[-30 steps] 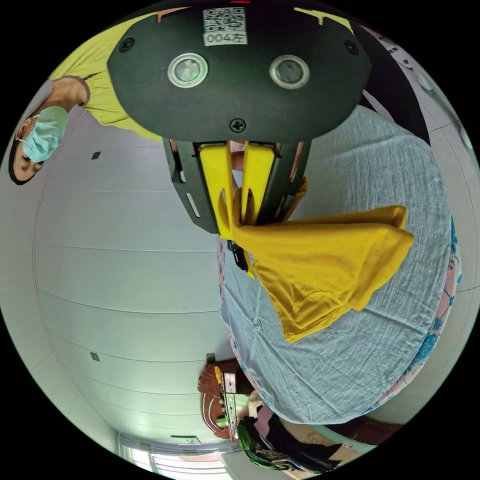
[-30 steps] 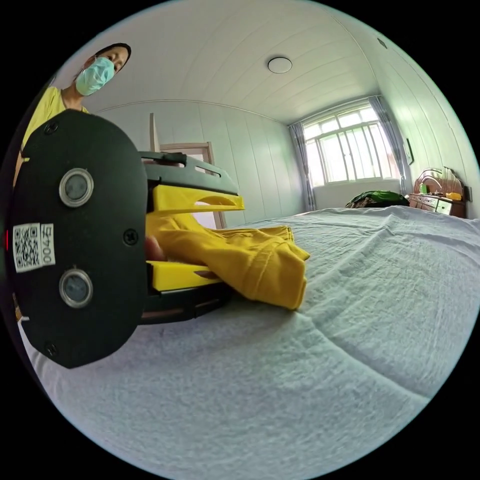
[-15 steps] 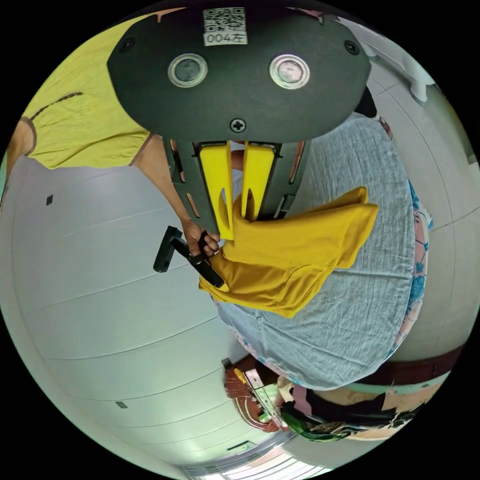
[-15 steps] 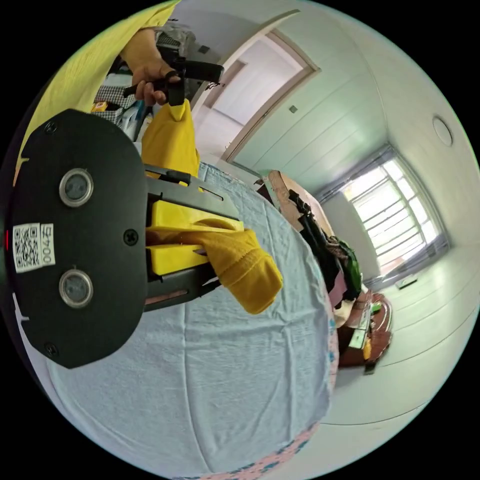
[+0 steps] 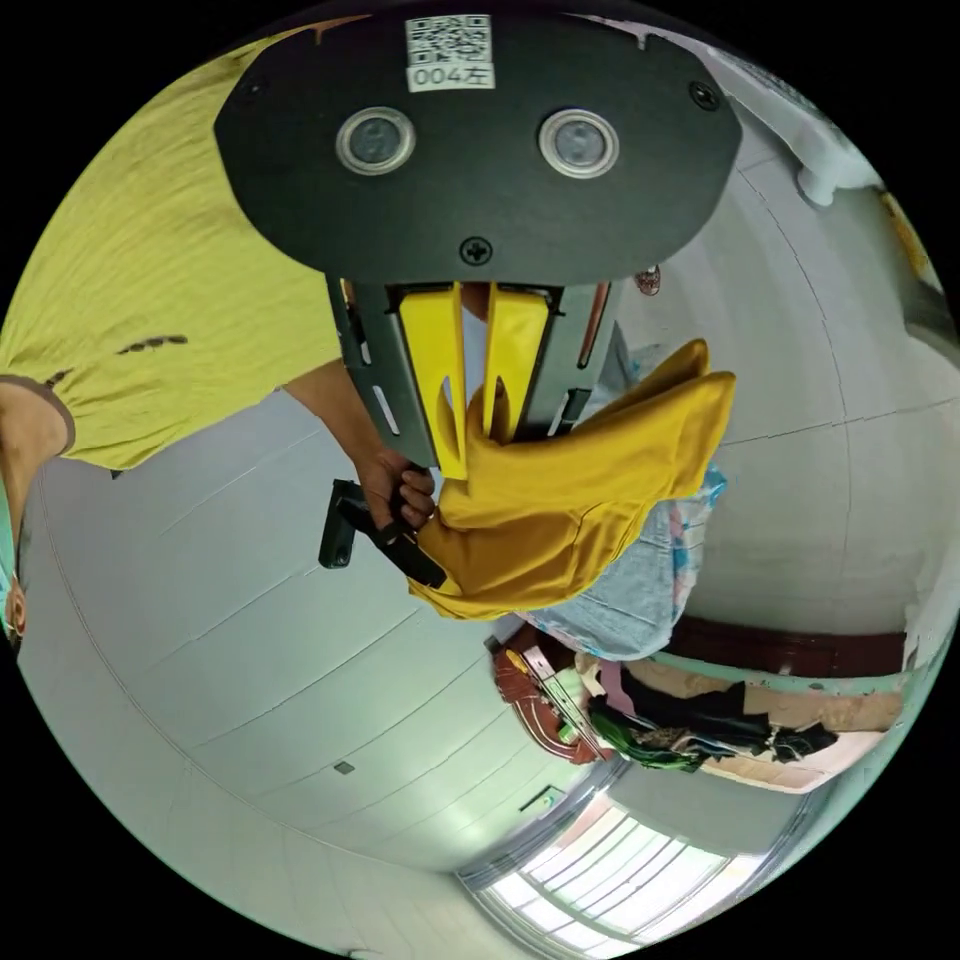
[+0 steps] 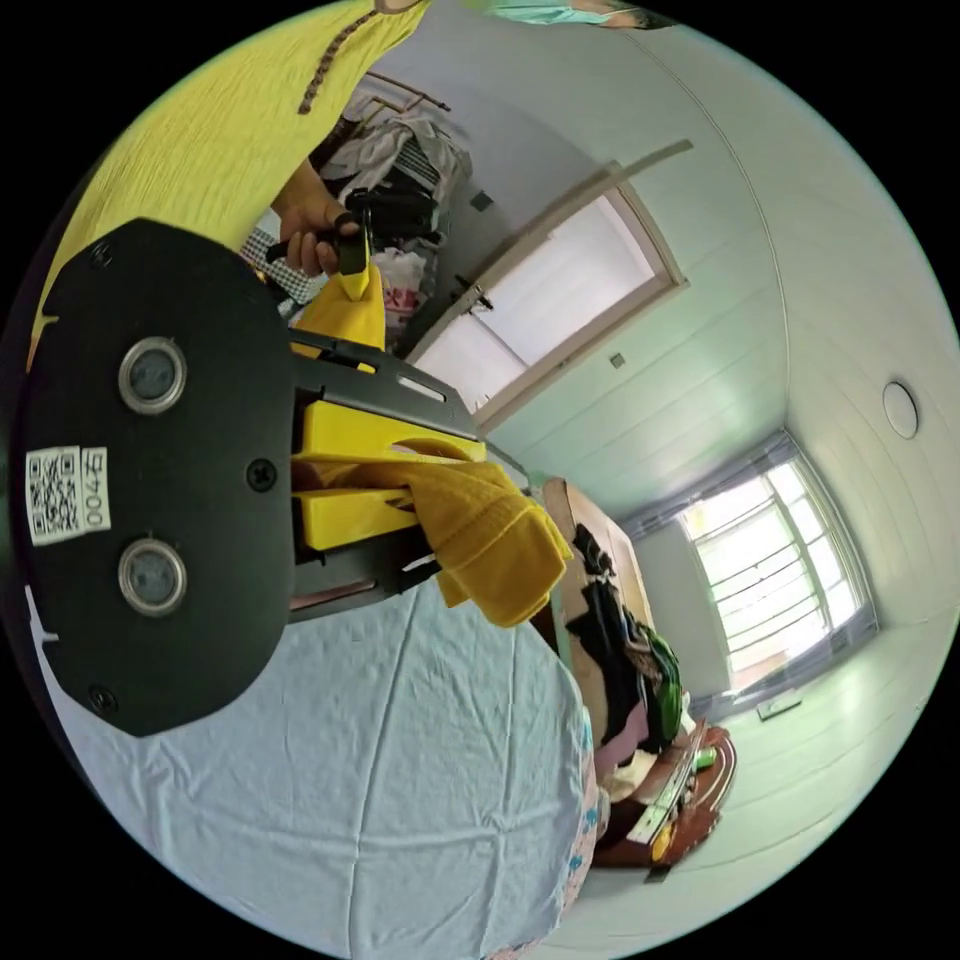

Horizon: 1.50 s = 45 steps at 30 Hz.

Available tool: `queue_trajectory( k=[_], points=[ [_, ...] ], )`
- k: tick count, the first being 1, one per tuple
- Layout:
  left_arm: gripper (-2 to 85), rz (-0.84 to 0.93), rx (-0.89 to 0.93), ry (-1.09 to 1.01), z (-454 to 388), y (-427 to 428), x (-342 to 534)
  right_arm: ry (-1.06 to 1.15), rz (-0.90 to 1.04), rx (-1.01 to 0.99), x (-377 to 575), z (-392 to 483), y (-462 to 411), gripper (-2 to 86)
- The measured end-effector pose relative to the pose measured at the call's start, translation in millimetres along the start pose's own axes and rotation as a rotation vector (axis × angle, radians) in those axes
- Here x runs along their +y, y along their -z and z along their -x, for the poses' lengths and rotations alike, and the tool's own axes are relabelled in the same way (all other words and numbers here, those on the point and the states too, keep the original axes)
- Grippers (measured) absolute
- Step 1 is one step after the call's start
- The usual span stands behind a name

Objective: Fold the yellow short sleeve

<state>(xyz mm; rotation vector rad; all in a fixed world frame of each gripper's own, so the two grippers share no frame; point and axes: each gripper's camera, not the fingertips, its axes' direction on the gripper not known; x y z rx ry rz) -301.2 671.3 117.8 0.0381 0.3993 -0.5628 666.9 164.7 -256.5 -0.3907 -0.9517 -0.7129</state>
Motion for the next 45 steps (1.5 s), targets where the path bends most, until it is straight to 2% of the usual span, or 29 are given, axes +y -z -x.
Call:
queue_trajectory(
  k=[6,14,20,29,33,36,41,45],
  points=[
    [4.7,-0.168,-0.085,0.168,-12,220,177,0.114,0.144,-0.231,46,181,-123,0.5],
    [4.7,-0.491,-0.348,0.345,-70,512,425,0.151,0.403,-0.598,132,454,-320,1.0],
    [4.7,-0.678,-0.454,0.492,-90,666,568,0.205,0.643,-0.785,189,638,-453,1.2],
    [4.5,-0.854,-0.591,0.638,-98,843,694,0.374,0.819,-0.88,259,859,-599,0.9],
    [4.5,-0.895,-0.663,0.659,-113,907,721,0.399,0.813,-0.939,279,915,-630,0.7],
    [4.7,-0.83,-0.705,0.7,-112,946,740,0.452,0.794,-0.936,308,941,-648,0.7],
    [4.5,-0.736,-0.451,0.929,-37,963,822,0.448,0.964,-0.721,407,926,-701,1.1],
    [4.4,-0.687,-0.306,1.003,0,955,867,0.409,1.056,-0.609,456,904,-723,1.4]
  ],
)
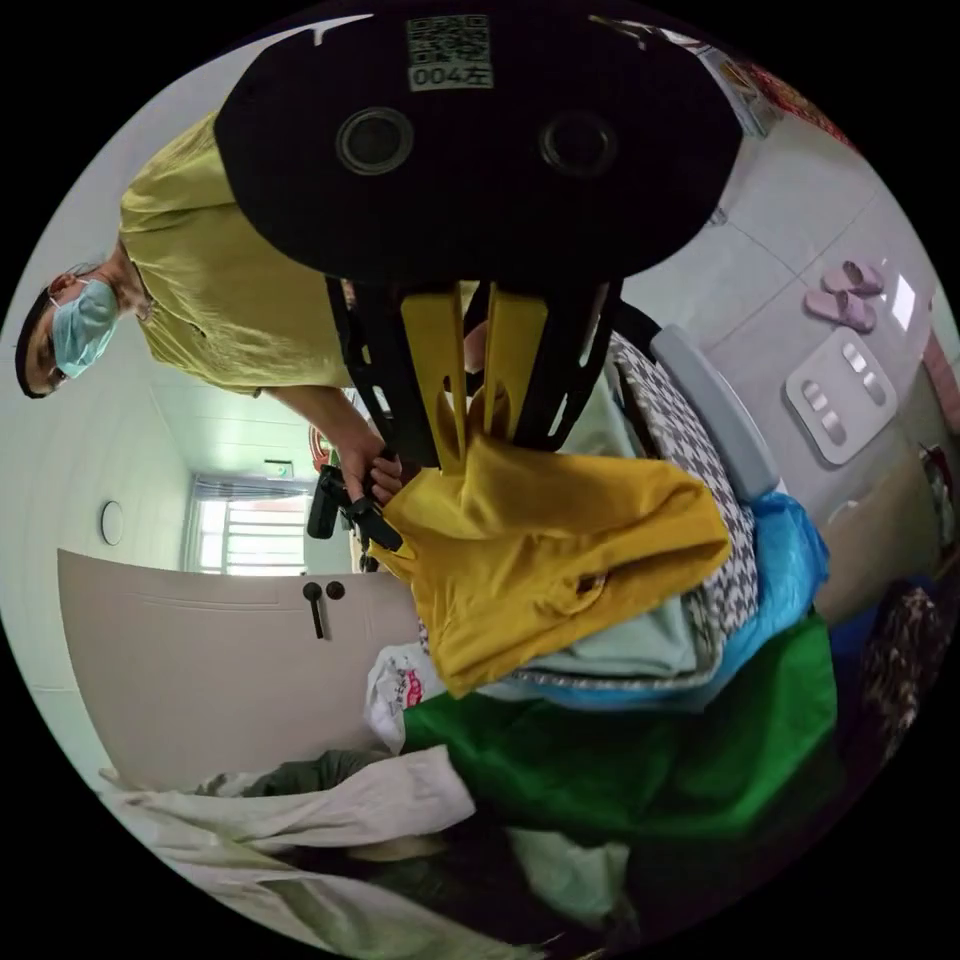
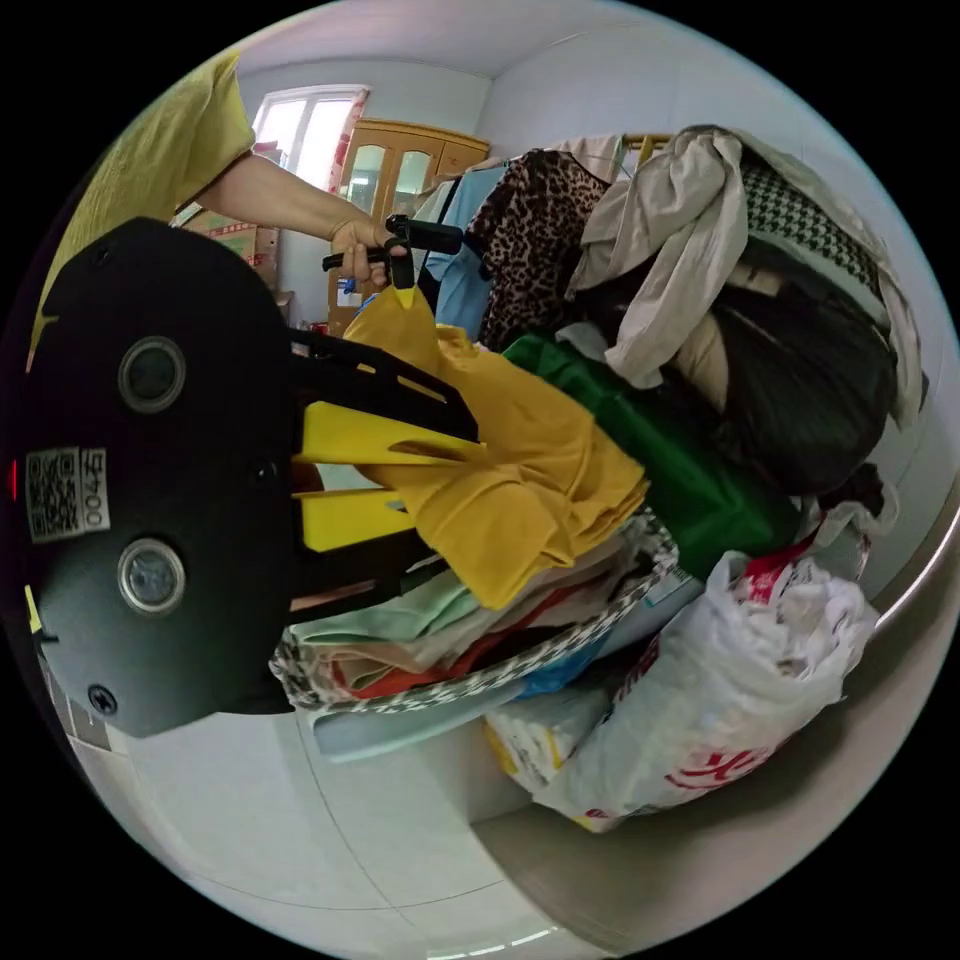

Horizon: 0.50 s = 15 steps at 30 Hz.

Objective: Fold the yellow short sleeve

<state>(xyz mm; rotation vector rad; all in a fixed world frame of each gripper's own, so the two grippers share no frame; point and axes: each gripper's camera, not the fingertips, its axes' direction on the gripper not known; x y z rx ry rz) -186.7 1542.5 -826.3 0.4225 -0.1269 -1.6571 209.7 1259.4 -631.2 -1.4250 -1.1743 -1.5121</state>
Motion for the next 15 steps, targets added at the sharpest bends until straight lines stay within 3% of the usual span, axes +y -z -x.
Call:
queue_trajectory(
  k=[7,15],
  points=[
    [4.3,0.084,0.05,0.008,34,23,2,-0.062,-0.028,0.009,9,-3,-27,1.7],
    [4.2,0.171,-0.095,-0.002,49,31,6,-0.078,0.074,0.14,28,-3,-65,6.4]
  ],
)
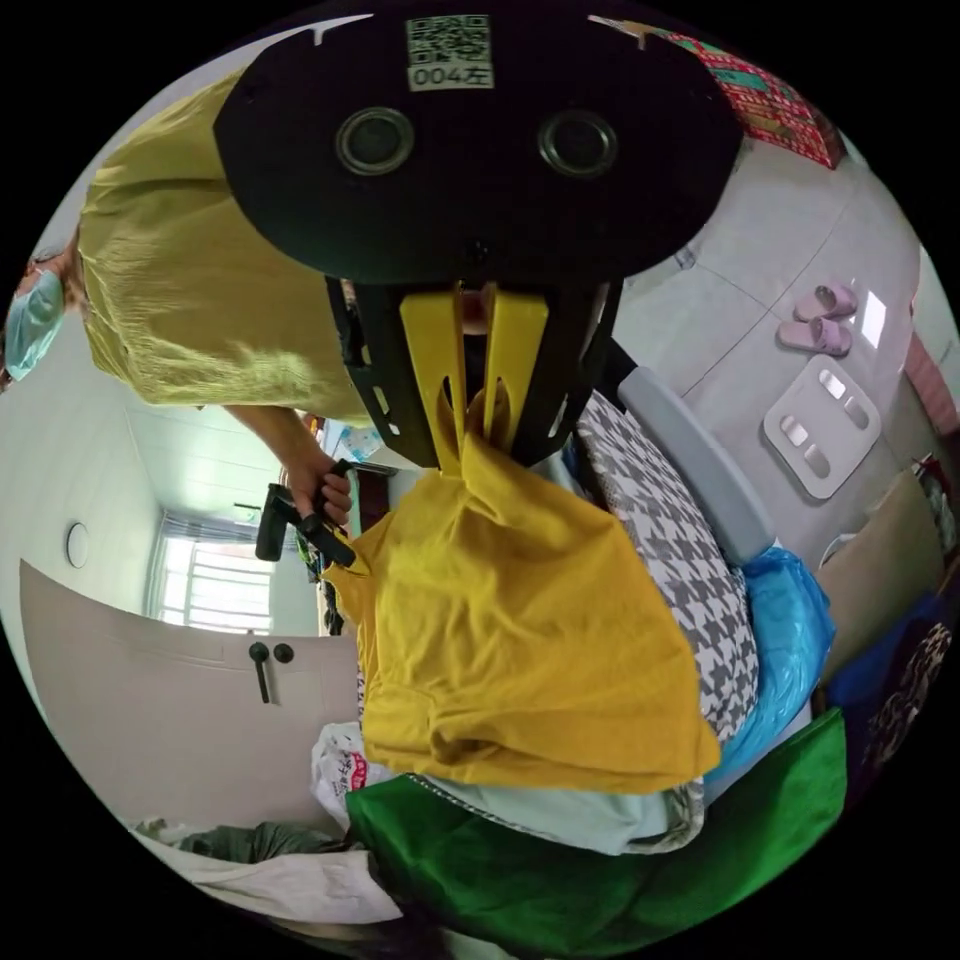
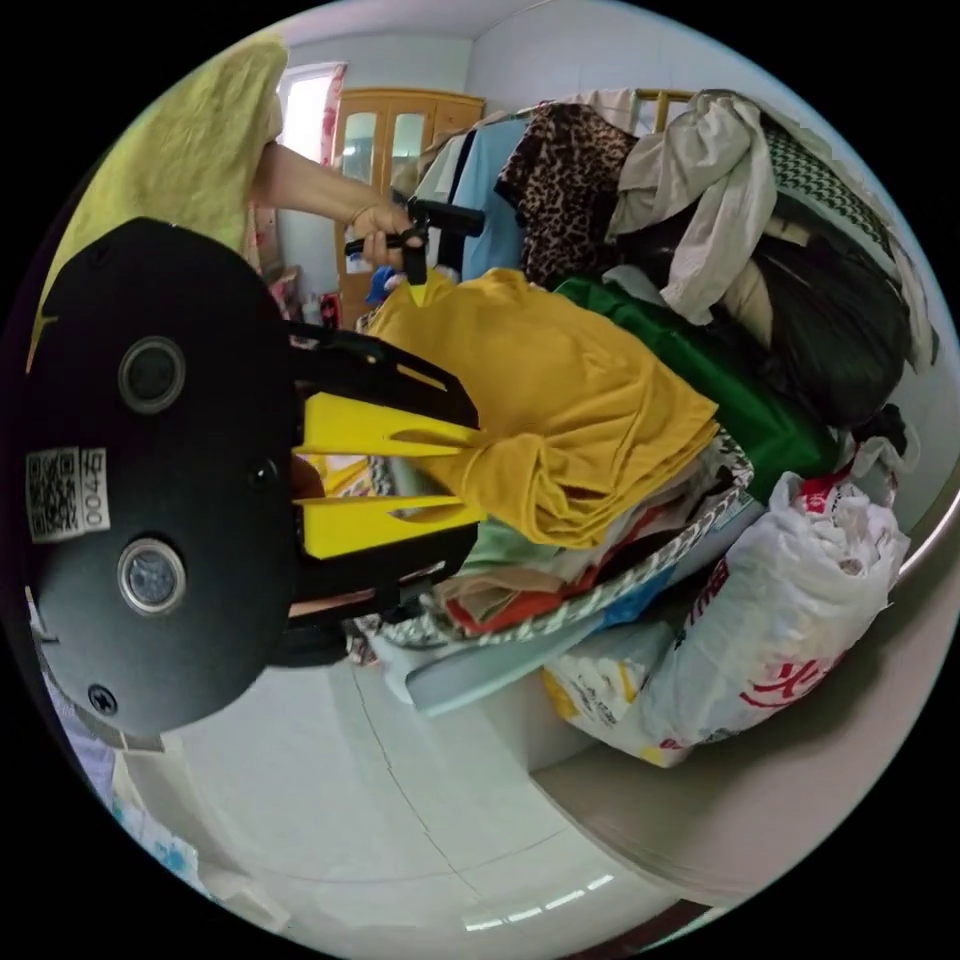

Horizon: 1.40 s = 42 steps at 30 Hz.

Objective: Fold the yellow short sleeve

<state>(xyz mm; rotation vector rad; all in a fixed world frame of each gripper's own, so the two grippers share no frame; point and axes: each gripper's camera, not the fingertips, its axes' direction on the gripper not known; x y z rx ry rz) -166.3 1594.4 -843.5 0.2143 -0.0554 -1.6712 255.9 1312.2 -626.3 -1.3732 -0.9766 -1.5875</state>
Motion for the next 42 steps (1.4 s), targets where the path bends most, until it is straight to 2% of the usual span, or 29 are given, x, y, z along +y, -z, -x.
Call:
queue_trajectory(
  k=[4,6,10,15,19,23,26,28,31,34,39,42],
  points=[
    [4.4,-0.032,-0.013,-0.01,2,11,12,0.209,-0.054,0.226,-3,22,29,7.9],
    [4.6,-0.044,0.003,-0.013,3,16,19,0.329,-0.082,0.268,-17,37,34,8.4],
    [5.7,-0.086,0.019,-0.06,-1,32,40,0.428,0.01,0.09,-100,57,7,11.8],
    [7.4,-0.126,-0.056,-0.1,-14,57,69,0.34,0.076,-0.009,-177,61,-43,13.6],
    [9.3,-0.215,-0.249,-0.118,-32,91,90,0.342,0.115,-0.022,-198,68,-65,14.3],
    [12.0,-0.377,-0.507,-0.286,-76,117,92,0.387,0.165,-0.026,-203,77,-78,14.0],
    [13.5,-0.329,-0.711,-0.406,-99,111,76,0.402,0.196,-0.04,-205,82,-85,13.5],
    [13.9,-0.27,-0.778,-0.451,-105,105,66,0.409,0.211,-0.051,-206,85,-87,13.0],
    [13.5,-0.154,-0.799,-0.49,-106,95,57,0.411,0.223,-0.049,-207,88,-90,11.7],
    [10.7,-0.094,-0.749,-0.482,-106,91,61,0.407,0.218,-0.045,-207,91,-89,4.0],
    [4.1,-0.11,-0.786,-0.514,-124,88,88,0.493,0.121,0.041,-188,111,-72,-0.2],
    [3.2,-0.144,-0.906,-0.58,-152,84,110,0.534,0.04,0.076,-172,122,-51,-0.7]
  ],
)
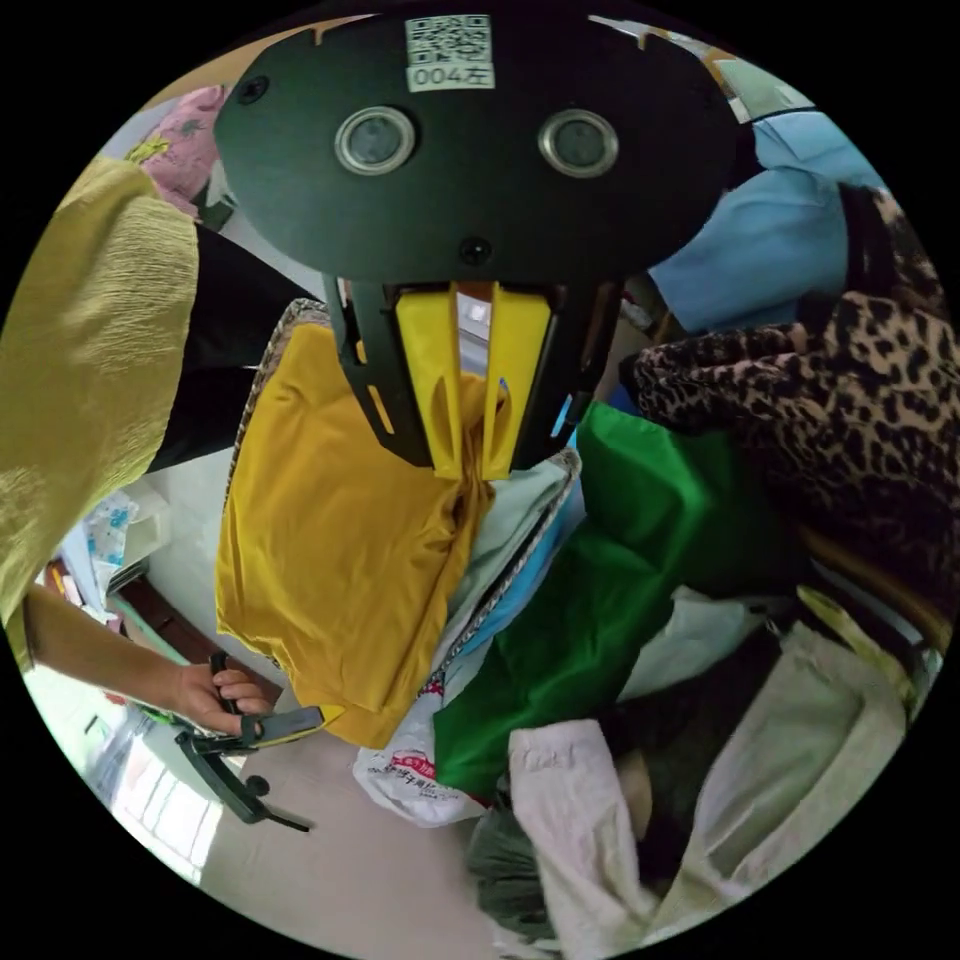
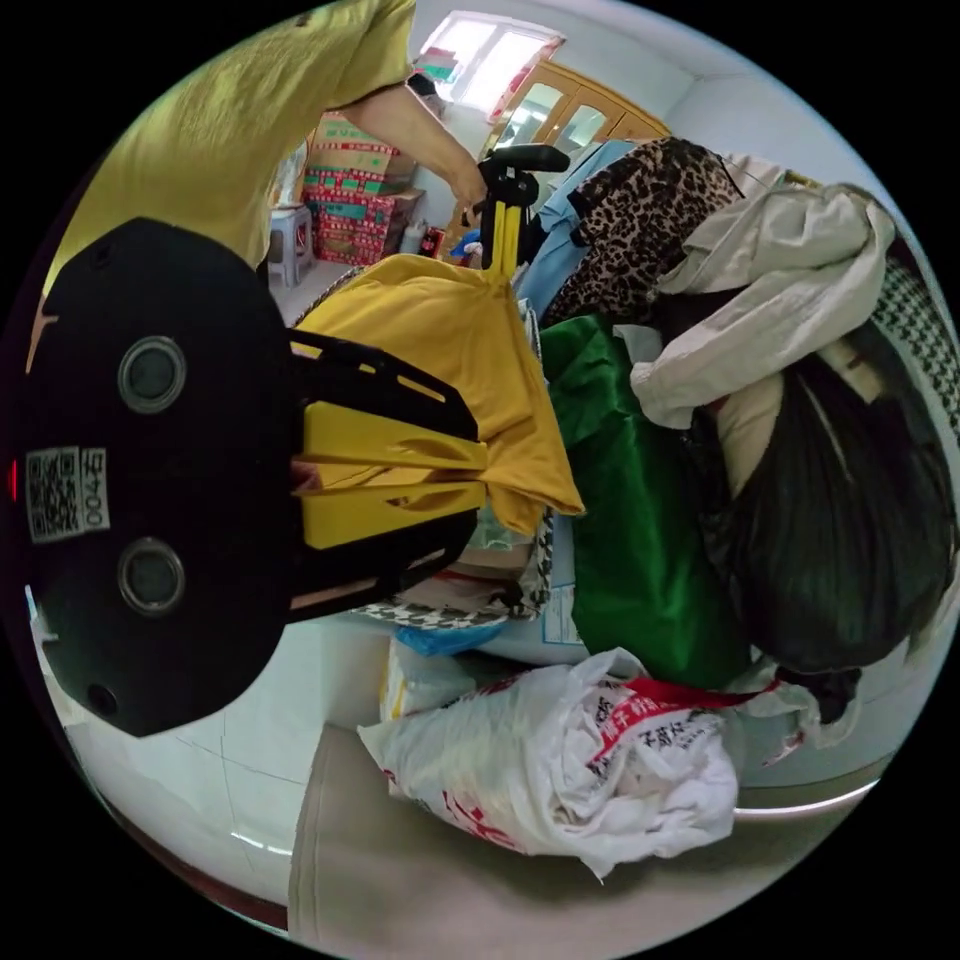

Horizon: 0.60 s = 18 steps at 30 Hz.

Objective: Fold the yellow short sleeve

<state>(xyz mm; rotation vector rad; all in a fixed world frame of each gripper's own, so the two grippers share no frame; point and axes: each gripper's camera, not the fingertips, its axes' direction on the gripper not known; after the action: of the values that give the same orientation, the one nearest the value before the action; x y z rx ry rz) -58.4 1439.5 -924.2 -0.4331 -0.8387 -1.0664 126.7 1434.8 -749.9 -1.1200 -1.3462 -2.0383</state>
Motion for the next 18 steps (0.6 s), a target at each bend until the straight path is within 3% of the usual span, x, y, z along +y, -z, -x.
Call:
queue_trajectory(
  k=[4,12,18],
  points=[
    [3.2,-0.016,-0.142,-0.089,-25,17,-2,0.027,-0.069,0.078,9,13,24,-0.4],
    [9.3,0.014,-0.107,0.06,-12,4,10,-0.093,0.032,0.134,-9,-4,-3,2.9],
    [13.6,-0.058,-0.122,0.163,0,46,46,-0.19,-0.114,0.21,2,4,44,8.0]
  ],
)
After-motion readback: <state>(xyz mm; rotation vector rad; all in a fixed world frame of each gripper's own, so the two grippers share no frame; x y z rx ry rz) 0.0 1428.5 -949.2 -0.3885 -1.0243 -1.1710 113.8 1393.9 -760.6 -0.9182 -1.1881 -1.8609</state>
